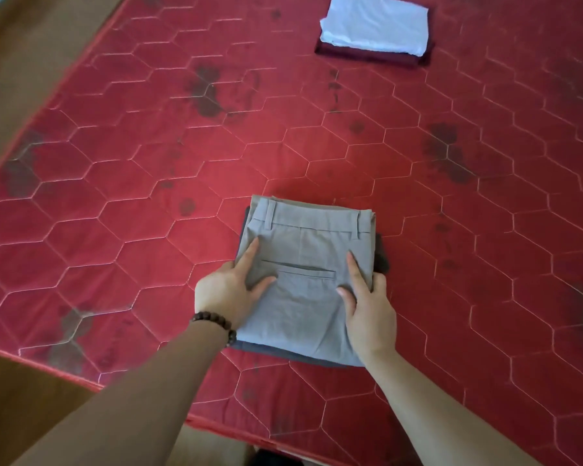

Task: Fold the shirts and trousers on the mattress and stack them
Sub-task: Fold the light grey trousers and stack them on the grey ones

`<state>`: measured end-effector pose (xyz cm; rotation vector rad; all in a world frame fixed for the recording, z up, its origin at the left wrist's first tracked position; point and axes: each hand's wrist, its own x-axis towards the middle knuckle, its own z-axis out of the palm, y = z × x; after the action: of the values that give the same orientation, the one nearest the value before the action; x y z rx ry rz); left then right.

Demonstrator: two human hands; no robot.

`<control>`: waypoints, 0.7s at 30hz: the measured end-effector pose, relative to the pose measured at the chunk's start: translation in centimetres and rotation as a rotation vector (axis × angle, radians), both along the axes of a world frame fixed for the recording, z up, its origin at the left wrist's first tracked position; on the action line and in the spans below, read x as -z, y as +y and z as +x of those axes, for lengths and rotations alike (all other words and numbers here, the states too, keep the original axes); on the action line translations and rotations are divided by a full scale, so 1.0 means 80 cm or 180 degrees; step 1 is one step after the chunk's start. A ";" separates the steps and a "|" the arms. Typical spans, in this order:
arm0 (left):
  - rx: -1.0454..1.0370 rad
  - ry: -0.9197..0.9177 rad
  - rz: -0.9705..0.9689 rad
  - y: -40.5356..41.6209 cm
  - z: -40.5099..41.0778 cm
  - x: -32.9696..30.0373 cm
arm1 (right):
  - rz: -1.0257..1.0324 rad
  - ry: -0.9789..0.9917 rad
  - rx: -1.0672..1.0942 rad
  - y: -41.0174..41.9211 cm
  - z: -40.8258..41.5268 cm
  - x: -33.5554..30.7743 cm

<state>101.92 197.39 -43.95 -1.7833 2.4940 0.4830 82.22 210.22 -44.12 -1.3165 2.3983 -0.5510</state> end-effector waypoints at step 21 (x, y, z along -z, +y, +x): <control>0.1364 0.0138 -0.0695 -0.024 -0.066 0.034 | 0.0415 0.1415 -0.0829 -0.079 0.003 0.023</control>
<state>96.64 195.47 -46.67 -1.2348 2.9402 0.2321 82.46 203.92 -45.98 -1.8063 2.4782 -0.0263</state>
